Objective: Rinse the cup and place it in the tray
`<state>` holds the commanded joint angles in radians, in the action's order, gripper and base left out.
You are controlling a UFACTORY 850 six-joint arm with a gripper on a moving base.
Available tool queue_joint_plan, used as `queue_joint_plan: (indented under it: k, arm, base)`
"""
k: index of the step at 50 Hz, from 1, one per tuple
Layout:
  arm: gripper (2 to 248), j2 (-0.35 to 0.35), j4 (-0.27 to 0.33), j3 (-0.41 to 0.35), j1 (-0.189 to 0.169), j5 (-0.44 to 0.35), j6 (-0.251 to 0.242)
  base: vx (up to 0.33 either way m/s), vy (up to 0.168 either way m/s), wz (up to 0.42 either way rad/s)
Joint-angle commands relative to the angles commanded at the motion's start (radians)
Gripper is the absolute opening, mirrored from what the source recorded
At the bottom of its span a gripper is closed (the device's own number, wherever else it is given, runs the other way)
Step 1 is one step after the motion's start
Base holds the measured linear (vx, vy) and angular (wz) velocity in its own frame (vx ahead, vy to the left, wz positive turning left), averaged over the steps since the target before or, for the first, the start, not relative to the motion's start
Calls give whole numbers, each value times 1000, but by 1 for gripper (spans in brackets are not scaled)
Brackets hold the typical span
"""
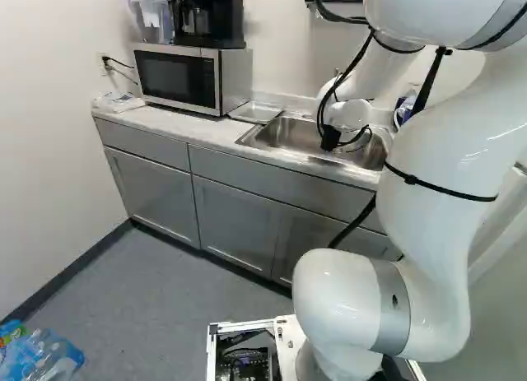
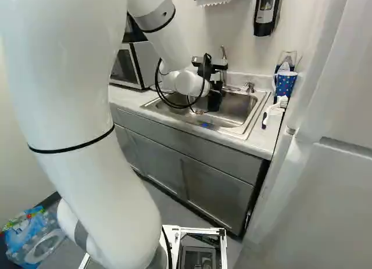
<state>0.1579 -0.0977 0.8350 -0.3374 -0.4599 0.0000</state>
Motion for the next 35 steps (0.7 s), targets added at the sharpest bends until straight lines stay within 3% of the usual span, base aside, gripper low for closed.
queue_joint_plan:
  k: [35]
  arm:
    - [126, -2, 0, -3, 9, 0, 0]
  base:
    - [0, 0, 0]
